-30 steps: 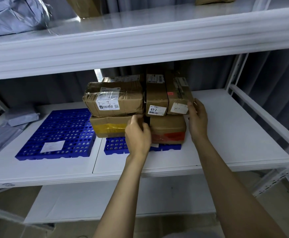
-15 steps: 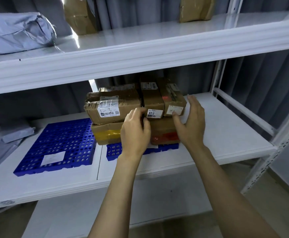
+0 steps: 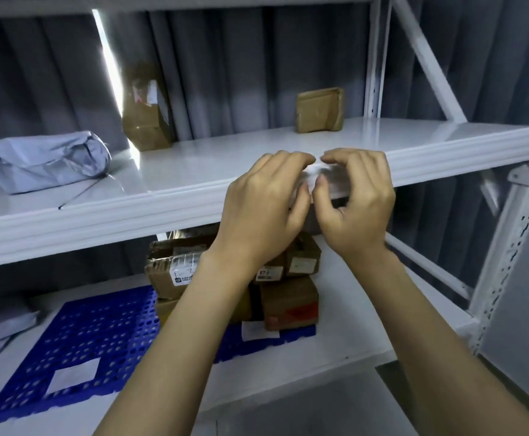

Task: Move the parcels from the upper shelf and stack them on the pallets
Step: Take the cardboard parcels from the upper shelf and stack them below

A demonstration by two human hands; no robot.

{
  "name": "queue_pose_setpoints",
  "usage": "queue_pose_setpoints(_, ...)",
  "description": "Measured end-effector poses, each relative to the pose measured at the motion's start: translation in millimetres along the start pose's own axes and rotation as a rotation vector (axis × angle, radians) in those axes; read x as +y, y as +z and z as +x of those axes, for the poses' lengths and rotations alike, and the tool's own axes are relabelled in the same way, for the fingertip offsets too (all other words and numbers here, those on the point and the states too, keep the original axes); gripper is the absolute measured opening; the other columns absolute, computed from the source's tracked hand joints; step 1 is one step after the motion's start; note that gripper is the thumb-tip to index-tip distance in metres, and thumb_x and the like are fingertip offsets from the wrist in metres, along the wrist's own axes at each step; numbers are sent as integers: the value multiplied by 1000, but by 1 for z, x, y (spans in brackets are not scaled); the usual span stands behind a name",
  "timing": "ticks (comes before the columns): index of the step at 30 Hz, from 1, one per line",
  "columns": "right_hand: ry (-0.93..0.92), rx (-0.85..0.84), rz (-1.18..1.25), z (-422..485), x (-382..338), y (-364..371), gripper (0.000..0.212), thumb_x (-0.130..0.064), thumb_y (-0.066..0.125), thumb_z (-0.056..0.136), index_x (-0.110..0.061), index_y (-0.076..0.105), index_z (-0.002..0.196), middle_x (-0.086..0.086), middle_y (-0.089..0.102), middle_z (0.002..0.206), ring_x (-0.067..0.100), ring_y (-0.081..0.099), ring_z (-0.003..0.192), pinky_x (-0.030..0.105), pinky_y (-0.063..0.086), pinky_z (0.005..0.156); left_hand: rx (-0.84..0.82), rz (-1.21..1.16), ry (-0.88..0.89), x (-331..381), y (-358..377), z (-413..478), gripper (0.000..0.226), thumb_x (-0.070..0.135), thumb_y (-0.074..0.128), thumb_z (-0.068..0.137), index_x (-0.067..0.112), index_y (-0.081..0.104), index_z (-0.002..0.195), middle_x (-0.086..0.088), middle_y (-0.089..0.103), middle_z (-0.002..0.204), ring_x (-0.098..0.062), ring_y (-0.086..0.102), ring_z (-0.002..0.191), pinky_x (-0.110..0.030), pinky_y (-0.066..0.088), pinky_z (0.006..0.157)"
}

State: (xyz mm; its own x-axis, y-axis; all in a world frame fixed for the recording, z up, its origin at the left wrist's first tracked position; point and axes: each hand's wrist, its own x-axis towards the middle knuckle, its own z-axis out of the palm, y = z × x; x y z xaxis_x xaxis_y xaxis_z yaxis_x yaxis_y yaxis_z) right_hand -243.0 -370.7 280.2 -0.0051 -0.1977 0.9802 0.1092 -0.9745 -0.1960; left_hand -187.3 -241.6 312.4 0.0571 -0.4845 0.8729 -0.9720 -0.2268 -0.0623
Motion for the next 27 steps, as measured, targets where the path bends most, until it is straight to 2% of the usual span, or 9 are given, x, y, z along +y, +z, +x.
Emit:
queue_pose_setpoints(5, 62, -204, -158, 61, 21, 22, 24, -27, 57, 81, -12, 64, 99, 2, 65, 101, 24, 53, 98, 29, 38, 81, -111, 163, 20, -19, -3, 53, 32, 24, 50, 88, 13, 57, 117, -2, 62, 109, -23, 56, 102, -42, 50, 71)
queue_pose_setpoints(10, 112, -581, -358, 116, 51, 45, 48, -39, 62, 82, -19, 53, 124, 7, 54, 125, 31, 49, 115, 36, 42, 85, -280, 341, 16, -48, 10, 89, 37, 29, 50, 91, 15, 48, 126, -3, 54, 120, -24, 51, 110, -39, 46, 74)
queue_pose_setpoints(13, 81, -732, -407, 141, 60, 62, 57, -40, 63, 82, -17, 46, 131, 11, 48, 132, 35, 48, 118, 39, 42, 88, -364, 440, -32, -69, 17, 105, 40, 32, 50, 91, 14, 46, 126, -5, 53, 121, -27, 50, 112, -39, 46, 77)
queue_pose_setpoints(18, -42, -881, -424, 168, 58, 104, 61, -39, 63, 83, -14, 41, 133, 13, 47, 132, 37, 48, 119, 42, 44, 89, -545, 622, -175, -115, 14, 127, 48, 36, 53, 92, 12, 39, 131, -10, 48, 124, -29, 47, 116, -39, 42, 75)
queue_pose_setpoints(20, -109, -926, -412, 175, 51, 125, 61, -39, 63, 83, -14, 40, 134, 13, 46, 131, 37, 48, 118, 40, 43, 85, -582, 685, -235, -135, 10, 136, 50, 37, 54, 92, 11, 39, 131, -11, 47, 125, -30, 45, 118, -42, 44, 81)
queue_pose_setpoints(23, -193, -971, -408, 184, 41, 156, 62, -39, 62, 84, -13, 39, 135, 13, 45, 131, 36, 48, 118, 37, 40, 79, -604, 784, -356, -167, 5, 147, 56, 40, 56, 91, 10, 38, 134, -13, 46, 131, -32, 43, 123, -45, 41, 96)
queue_pose_setpoints(27, -258, -1002, -404, 192, 29, 194, 64, -38, 62, 84, -14, 37, 138, 13, 44, 133, 36, 47, 120, 40, 43, 84, -546, 880, -562, -215, 6, 154, 55, 39, 54, 91, 8, 39, 134, -15, 43, 136, -33, 40, 128, -41, 38, 100)
